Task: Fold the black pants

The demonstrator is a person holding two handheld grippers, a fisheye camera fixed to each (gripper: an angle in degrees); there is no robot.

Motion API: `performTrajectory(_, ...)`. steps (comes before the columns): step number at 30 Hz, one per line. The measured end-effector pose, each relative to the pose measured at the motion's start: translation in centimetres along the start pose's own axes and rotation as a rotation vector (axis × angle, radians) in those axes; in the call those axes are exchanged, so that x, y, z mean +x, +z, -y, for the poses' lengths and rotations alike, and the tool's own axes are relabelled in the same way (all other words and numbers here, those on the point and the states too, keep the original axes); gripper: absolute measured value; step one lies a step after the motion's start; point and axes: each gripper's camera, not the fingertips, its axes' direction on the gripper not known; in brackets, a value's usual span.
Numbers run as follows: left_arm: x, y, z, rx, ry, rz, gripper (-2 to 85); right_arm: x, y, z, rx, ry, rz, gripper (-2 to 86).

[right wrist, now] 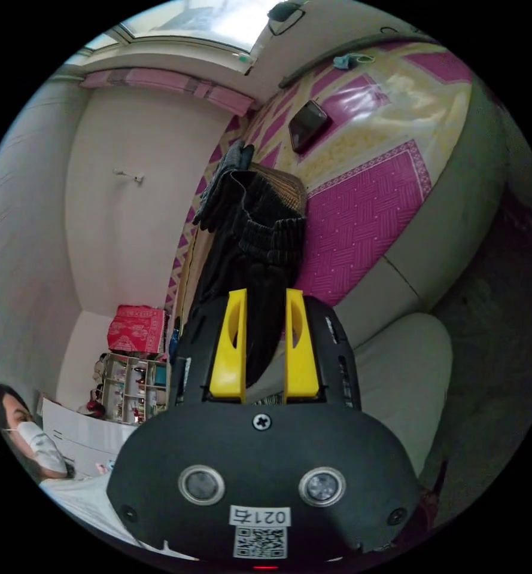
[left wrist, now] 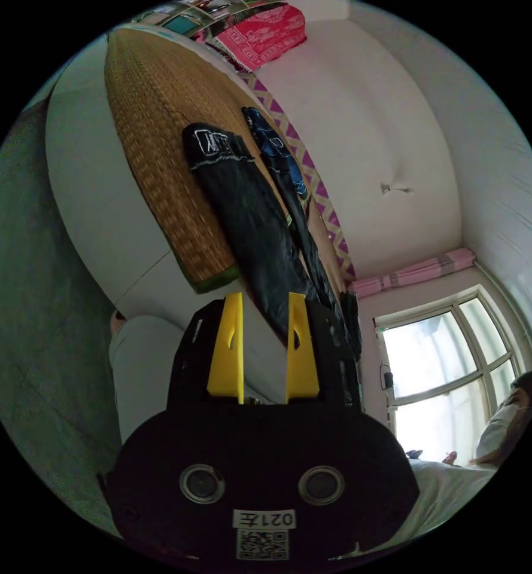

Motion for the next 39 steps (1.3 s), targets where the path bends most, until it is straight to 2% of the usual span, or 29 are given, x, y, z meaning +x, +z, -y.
performTrajectory(12, 0.2, -1.5, 3.9, 0.011, -0.023, -0.042, 10.6, -2.2, -2.4, 2.8, -0.092, 0.038, 0.041, 9.4)
performTrajectory(23, 1.9, 0.2, 5.2, -0.01, -0.05, -0.047, 7.8, -3.5, -2.0, 5.7, -0.1, 0.059, 0.074, 8.6)
performTrajectory(27, 2.4, 2.1, 5.5, -0.005, -0.054, 0.01, 7.8, -3.8, -1.6, 6.6, -0.099, 0.06, 0.077, 8.1)
performTrajectory(29, 2.0, 3.6, 5.8, -0.02, -0.077, -0.031, 7.7, -3.9, -1.3, 7.0, -0.102, 0.06, 0.077, 8.1)
performTrajectory(35, 3.0, 8.3, 5.9, -0.025, -0.082, -0.055, 0.3, -3.6, -0.4, 7.6, -0.09, 0.096, 0.089, 6.8)
performTrajectory(39, 4.3, 11.3, 5.2, -0.046, -0.059, -0.041, -0.8, -3.4, 0.1, 7.9, -0.08, 0.11, 0.131, 3.5)
